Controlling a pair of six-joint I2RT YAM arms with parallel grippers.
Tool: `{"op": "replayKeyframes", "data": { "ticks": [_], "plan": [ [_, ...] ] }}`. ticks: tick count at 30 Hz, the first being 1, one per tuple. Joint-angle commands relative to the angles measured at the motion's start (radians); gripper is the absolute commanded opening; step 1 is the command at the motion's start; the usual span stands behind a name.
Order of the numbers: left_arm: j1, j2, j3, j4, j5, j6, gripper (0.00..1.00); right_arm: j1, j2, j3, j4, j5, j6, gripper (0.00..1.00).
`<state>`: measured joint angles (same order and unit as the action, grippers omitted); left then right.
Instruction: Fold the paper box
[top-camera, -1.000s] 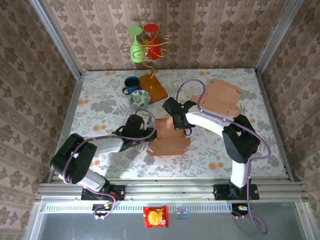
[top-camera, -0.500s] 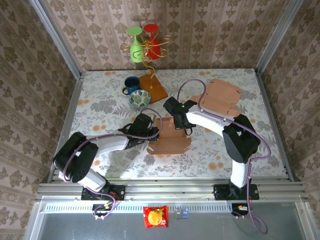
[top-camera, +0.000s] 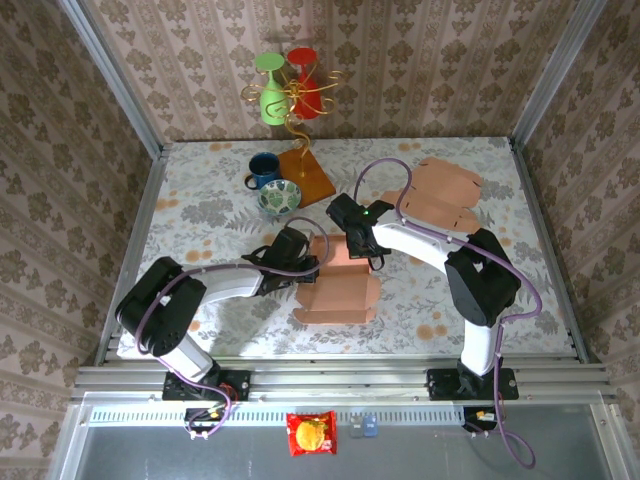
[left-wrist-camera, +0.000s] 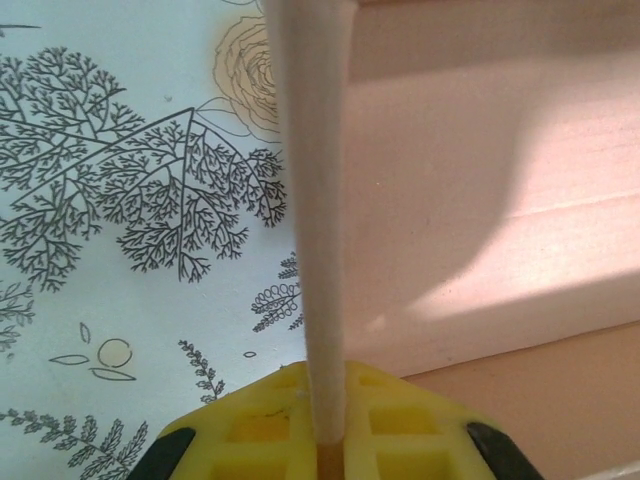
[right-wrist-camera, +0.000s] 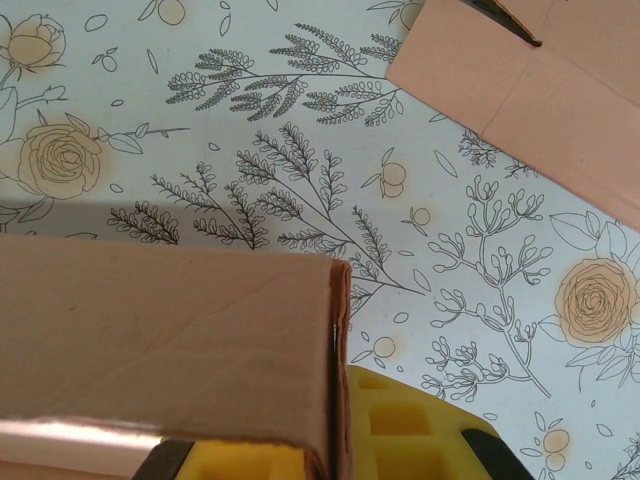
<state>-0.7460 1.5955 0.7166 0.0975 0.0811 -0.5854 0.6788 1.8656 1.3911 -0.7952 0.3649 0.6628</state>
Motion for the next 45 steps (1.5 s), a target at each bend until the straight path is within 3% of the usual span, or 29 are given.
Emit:
{"op": "replayKeyframes", "data": {
  "ticks": [1,7,14,21,28,32,40,45],
  "plan": [
    [-0.014,0.017,0.027,-0.074,-0.035,-0.003,0.06,0.008,0.01,0.014,-0.01,0.006,0.014,0.0],
    [-0.064,0.054,0.098,-0.26,-0.188,-0.09,0.01,0.013,0.028,0.02,-0.023,-0.003,0.037,0.0],
    [-0.115,0.084,0.14,-0.345,-0.306,-0.161,0.0,0.01,0.05,0.035,-0.027,-0.03,0.052,0.0],
    [-0.121,0.079,0.116,-0.225,-0.277,-0.113,0.0,0.001,0.062,0.039,-0.029,-0.053,0.055,0.0],
    [-0.112,0.092,0.118,-0.196,-0.216,-0.089,0.12,-0.006,0.061,0.043,-0.031,-0.061,0.054,0.0],
    [-0.112,0.091,0.126,-0.207,-0.222,-0.082,0.0,-0.005,0.061,0.047,-0.036,-0.063,0.055,0.0],
    [-0.125,0.076,0.154,-0.288,-0.294,-0.085,0.0,-0.007,0.063,0.049,-0.038,-0.067,0.063,0.0],
    [-0.121,0.018,0.141,-0.228,-0.263,-0.049,0.24,-0.007,0.064,0.046,-0.038,-0.069,0.063,0.0]
  ]
}}
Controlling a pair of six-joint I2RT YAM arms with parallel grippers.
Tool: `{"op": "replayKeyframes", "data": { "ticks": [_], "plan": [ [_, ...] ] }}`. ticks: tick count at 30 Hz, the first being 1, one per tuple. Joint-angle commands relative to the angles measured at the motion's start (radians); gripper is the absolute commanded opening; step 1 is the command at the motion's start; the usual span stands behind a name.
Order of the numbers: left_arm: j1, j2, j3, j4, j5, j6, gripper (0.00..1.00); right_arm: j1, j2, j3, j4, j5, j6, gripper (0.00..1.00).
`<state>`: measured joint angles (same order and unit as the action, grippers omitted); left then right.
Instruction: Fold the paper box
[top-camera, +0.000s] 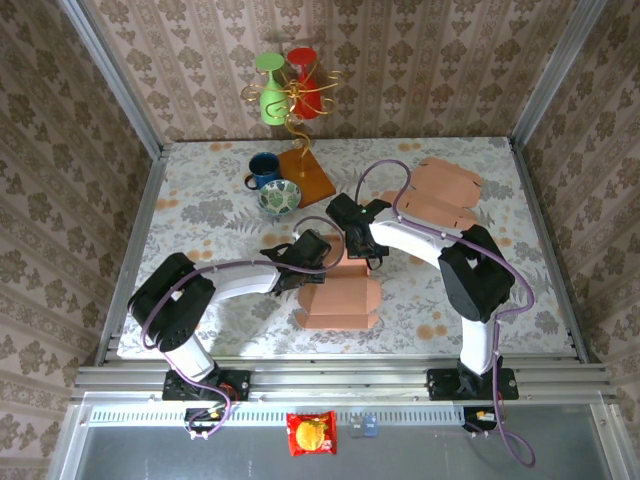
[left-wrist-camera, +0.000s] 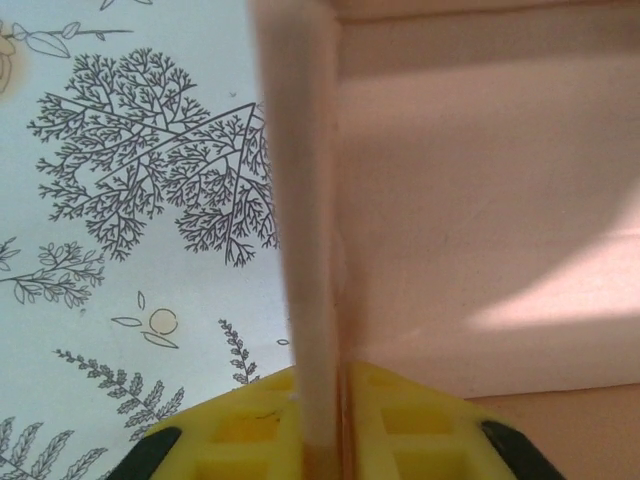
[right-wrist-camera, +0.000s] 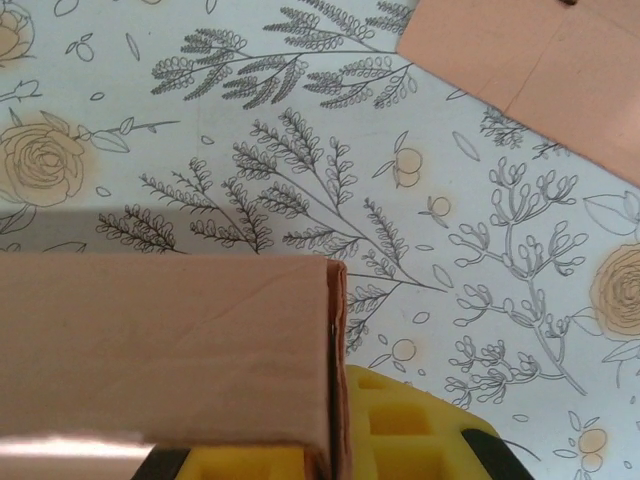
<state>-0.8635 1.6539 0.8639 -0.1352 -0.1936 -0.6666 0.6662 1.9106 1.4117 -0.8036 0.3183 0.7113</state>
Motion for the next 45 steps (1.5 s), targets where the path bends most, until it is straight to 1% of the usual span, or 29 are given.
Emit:
{"op": "replayKeyframes", "data": {
  "ticks": [1,4,6,9,12,15,18,20,22,25,29,37,44,45],
  "plan": [
    [0.006,-0.053,-0.011,0.025,0.033,0.039,0.27,0.006,0.019,0.024,-0.03,-0.023,0.014,0.0],
    [0.041,-0.085,-0.012,0.07,0.1,0.062,0.37,0.004,0.02,0.027,-0.029,-0.028,0.013,0.0],
    [0.069,-0.09,-0.004,0.086,0.152,0.082,0.39,0.004,0.022,0.028,-0.031,-0.03,0.013,0.0],
    [0.106,-0.069,0.028,0.061,0.196,0.109,0.39,0.004,0.023,0.029,-0.029,-0.031,0.011,0.0],
    [0.135,-0.025,0.07,0.008,0.21,0.133,0.38,0.004,0.024,0.032,-0.029,-0.033,0.011,0.0],
    [0.149,0.006,0.09,-0.012,0.222,0.151,0.36,0.004,0.025,0.035,-0.029,-0.033,0.011,0.0],
    [0.154,0.027,0.123,-0.041,0.211,0.182,0.32,0.004,0.025,0.035,-0.029,-0.036,0.011,0.0],
    [0.155,0.043,0.147,-0.059,0.21,0.2,0.26,0.004,0.024,0.034,-0.029,-0.035,0.011,0.0],
    [0.152,0.056,0.166,-0.088,0.2,0.212,0.22,0.003,0.027,0.035,-0.032,-0.036,0.013,0.0],
    [0.144,0.063,0.169,-0.103,0.183,0.226,0.2,0.001,0.026,0.036,-0.033,-0.039,0.016,0.0],
    [0.128,0.066,0.168,-0.117,0.159,0.236,0.13,0.0,0.028,0.038,-0.033,-0.041,0.017,0.0],
    [0.09,0.101,0.198,-0.176,0.079,0.241,0.09,-0.001,0.028,0.038,-0.035,-0.045,0.023,0.0],
    [0.061,0.139,0.241,-0.249,0.008,0.23,0.0,-0.001,0.026,0.035,-0.036,-0.049,0.029,0.0],
    [0.057,0.142,0.246,-0.265,-0.006,0.227,0.0,-0.001,0.026,0.036,-0.036,-0.048,0.028,0.0]
  ]
}}
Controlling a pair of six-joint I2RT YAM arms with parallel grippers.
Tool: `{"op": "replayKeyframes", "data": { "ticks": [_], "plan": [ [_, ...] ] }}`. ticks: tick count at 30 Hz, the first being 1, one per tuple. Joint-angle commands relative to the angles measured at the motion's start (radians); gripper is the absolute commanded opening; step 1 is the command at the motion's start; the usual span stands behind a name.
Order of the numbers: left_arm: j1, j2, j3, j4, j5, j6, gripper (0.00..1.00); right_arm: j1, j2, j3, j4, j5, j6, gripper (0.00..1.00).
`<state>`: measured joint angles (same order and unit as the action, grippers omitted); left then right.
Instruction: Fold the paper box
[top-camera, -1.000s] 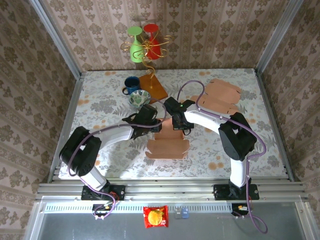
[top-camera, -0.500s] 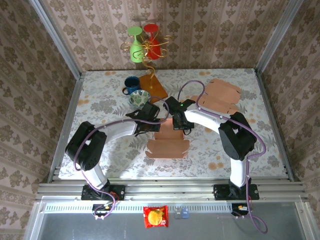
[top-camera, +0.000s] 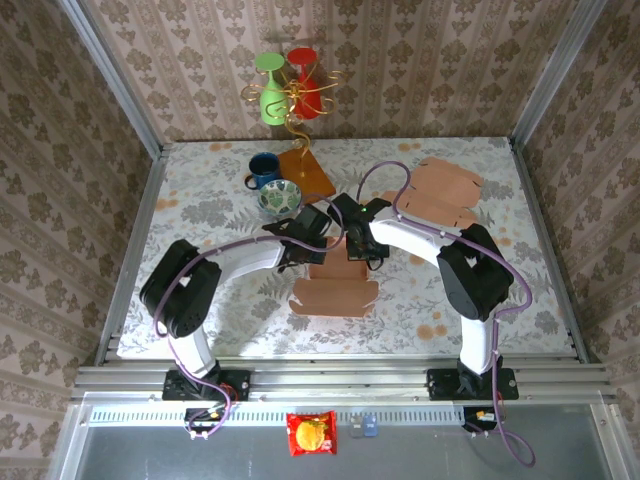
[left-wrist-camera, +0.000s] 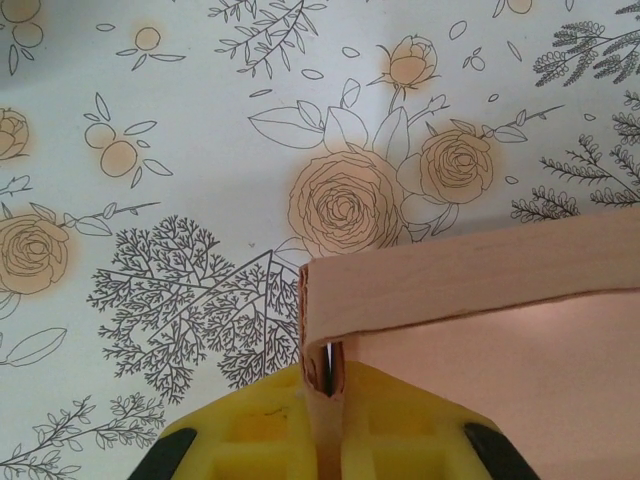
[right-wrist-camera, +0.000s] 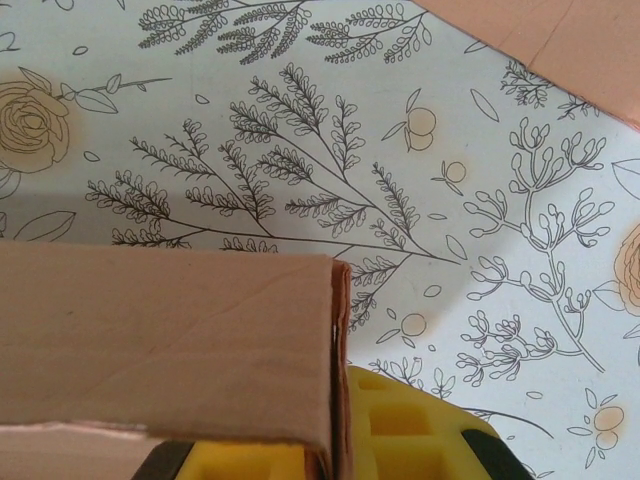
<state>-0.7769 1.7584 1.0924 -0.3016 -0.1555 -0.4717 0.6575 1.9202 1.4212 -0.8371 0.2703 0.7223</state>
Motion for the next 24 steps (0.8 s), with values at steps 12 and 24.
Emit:
{"op": "replayKeyframes", "data": {
  "ticks": [12,24],
  "plan": [
    [-0.051,0.045,0.035,-0.158,-0.107,0.008,0.02,0.001,0.022,0.023,-0.002,-0.023,0.022,0.0],
    [-0.048,0.024,0.021,-0.102,-0.052,0.013,0.11,0.0,0.027,0.027,0.0,-0.042,0.024,0.0]
  ]
}}
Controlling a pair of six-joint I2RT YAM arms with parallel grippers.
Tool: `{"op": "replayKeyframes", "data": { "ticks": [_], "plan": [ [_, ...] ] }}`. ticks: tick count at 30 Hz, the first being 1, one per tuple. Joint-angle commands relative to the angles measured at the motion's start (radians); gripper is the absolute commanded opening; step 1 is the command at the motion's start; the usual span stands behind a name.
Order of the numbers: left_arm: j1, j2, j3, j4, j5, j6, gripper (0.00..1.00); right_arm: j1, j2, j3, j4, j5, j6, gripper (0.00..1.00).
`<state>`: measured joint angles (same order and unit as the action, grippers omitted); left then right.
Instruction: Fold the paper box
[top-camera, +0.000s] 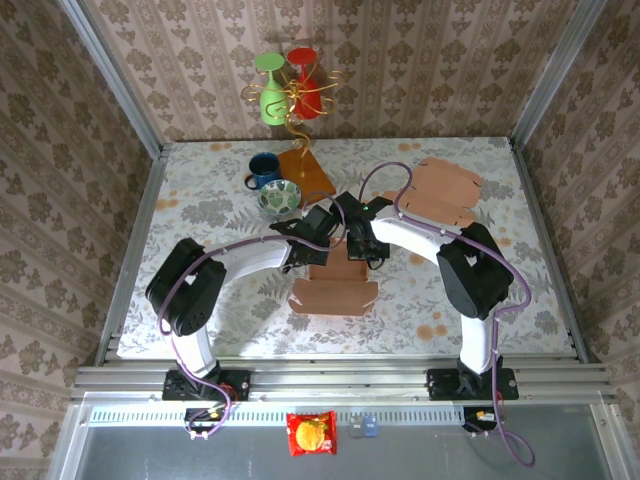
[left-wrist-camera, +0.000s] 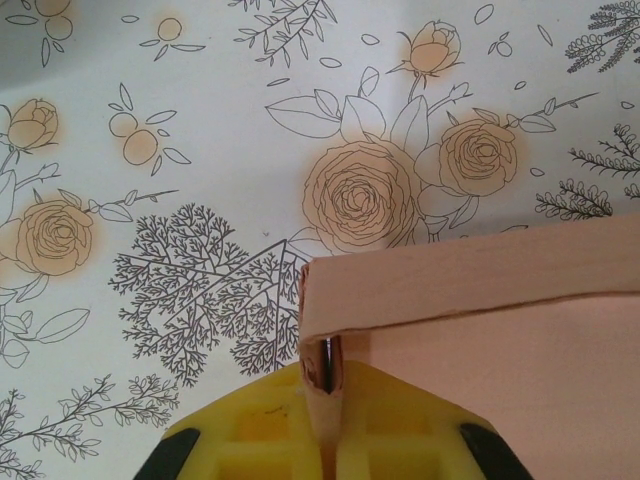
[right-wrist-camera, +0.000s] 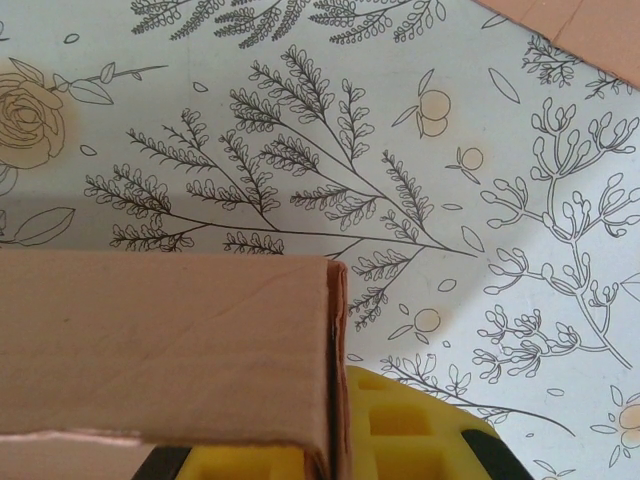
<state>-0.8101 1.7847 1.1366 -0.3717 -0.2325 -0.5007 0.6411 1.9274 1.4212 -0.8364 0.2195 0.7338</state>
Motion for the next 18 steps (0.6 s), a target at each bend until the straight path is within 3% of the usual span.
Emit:
{"op": "replayKeyframes", "data": {
  "ticks": [1,4,9,13,18],
  "plan": [
    [-0.016,-0.011,-0.022,-0.03,0.026,0.041,0.18,0.015,0.022,0.028,-0.004,0.008,0.015,0.0],
    [-0.015,-0.051,-0.008,-0.03,0.051,0.036,0.32,0.011,0.023,0.03,-0.009,0.0,0.025,0.0],
    [0.004,-0.107,0.005,-0.01,0.172,0.02,0.44,-0.001,0.033,0.032,-0.009,-0.033,0.047,0.0],
    [0.031,-0.132,-0.017,0.045,0.289,-0.019,0.46,-0.008,0.038,0.032,-0.014,-0.051,0.06,0.0],
    [0.053,-0.166,-0.059,0.11,0.351,-0.047,0.47,-0.021,0.041,0.023,-0.013,-0.08,0.08,0.0]
  ]
}}
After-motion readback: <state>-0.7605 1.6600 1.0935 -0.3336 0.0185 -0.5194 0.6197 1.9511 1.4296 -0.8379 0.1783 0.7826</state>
